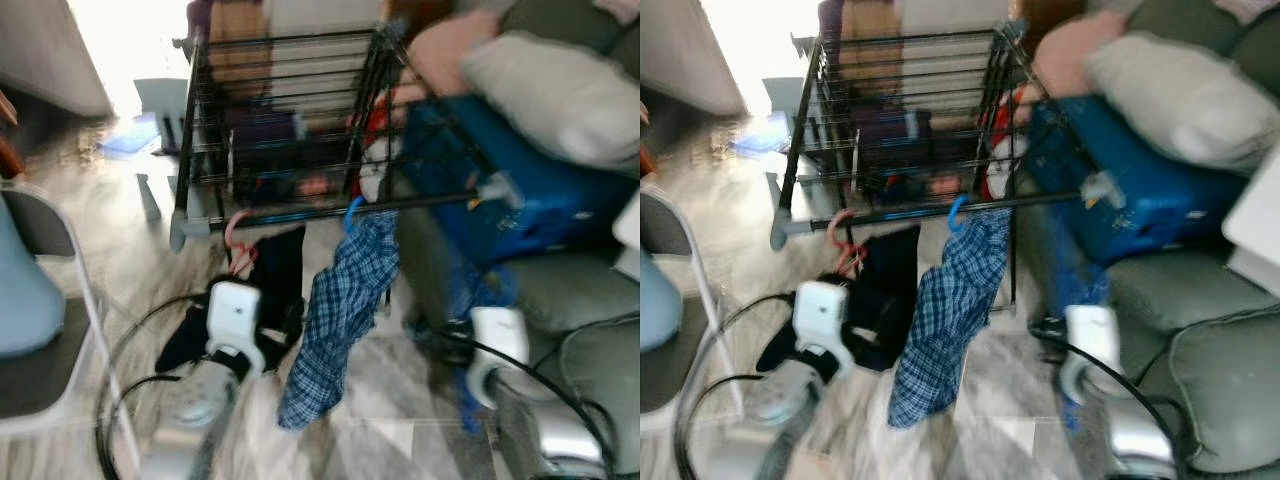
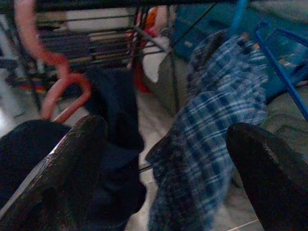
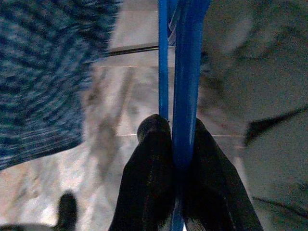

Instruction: Hang hanger

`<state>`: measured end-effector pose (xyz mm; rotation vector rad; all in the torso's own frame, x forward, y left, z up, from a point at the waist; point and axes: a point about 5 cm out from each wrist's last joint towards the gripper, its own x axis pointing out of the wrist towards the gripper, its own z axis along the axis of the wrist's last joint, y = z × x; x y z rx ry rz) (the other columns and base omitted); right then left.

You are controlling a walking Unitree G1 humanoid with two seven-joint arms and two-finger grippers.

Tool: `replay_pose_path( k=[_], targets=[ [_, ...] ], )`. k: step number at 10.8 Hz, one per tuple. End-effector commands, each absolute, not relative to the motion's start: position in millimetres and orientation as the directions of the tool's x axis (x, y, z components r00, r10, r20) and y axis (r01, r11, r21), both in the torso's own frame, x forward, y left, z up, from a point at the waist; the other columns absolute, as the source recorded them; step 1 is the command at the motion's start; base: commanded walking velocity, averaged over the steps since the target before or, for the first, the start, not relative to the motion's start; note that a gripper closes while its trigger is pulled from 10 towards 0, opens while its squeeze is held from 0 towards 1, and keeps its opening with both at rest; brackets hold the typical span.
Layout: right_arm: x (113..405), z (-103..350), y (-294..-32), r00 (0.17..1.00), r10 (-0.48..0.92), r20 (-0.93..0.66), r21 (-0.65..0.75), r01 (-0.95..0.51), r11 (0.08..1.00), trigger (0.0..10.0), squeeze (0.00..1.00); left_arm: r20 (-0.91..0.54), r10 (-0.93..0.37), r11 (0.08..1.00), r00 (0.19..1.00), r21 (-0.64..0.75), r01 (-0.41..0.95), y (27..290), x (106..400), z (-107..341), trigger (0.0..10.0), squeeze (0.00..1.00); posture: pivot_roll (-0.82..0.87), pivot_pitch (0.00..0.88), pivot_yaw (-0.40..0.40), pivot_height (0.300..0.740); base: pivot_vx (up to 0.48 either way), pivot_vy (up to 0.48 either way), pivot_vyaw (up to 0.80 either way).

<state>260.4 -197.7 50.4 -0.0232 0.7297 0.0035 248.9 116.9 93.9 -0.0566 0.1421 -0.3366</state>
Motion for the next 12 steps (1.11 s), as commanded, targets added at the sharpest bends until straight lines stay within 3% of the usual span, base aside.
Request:
replay_pose_path(
  k=[1,3,12],
  targets=[
    [262.0,52.4,-202.8,0.739,0.0,-0.674,-0.021,-0.02,1.0,10.0,0.0,-0.128,-0.328,0.944,0.936,-0.07,0.322,117.1,249.4,95.5,10.0,0.0,-0.12,0.014,0.018,0.74,0.0,0.0,0.0],
    [263.4,55.5,-202.1,0.737,0.046,-0.674,0.017,-0.046,0.999,10.0,0.0,-0.115,-0.334,0.942,0.935,-0.072,0.328,117.6,248.6,97.1,10.0,0.0,-0.12,0.017,0.018,0.74,0.0,0.0,0.0],
    [263.3,53.9,-198.9,0.72,0.067,-0.691,0.03,-0.064,0.998,10.0,0.0,-0.121,-0.354,0.934,0.927,-0.083,0.346,115.1,247.5,96.3,10.0,0.0,-0.12,0.018,0.02,0.74,0.298,0.0,0.0]
  ],
)
